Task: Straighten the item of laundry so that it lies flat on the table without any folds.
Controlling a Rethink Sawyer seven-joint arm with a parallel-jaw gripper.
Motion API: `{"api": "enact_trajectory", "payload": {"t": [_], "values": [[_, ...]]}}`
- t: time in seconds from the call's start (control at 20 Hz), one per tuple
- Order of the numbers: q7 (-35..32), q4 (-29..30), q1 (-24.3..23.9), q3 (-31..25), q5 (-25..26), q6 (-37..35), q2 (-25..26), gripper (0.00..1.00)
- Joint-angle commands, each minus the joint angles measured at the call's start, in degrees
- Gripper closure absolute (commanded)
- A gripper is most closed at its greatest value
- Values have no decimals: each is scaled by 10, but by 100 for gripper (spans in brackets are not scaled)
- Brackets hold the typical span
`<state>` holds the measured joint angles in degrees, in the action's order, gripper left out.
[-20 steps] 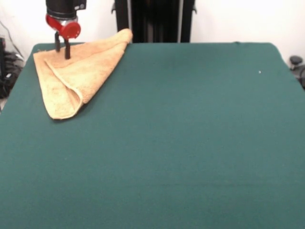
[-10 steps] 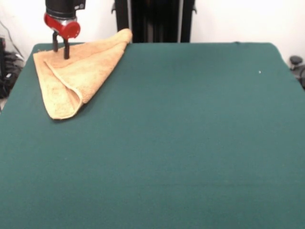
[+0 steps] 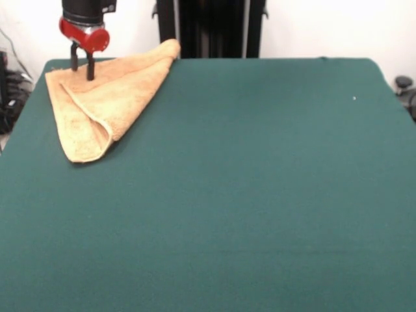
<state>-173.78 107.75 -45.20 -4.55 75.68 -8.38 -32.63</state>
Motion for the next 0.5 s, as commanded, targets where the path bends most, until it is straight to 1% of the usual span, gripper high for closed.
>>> {"api": "enact_trajectory", "payload": {"t": [0.05,0.25,0.5], "values": [[46,-28,12,-21,-3,10,13,0],[64,-23,6,-28,-8,-1,-8,0],[75,-21,-3,-39,-11,0,-17,0]]}}
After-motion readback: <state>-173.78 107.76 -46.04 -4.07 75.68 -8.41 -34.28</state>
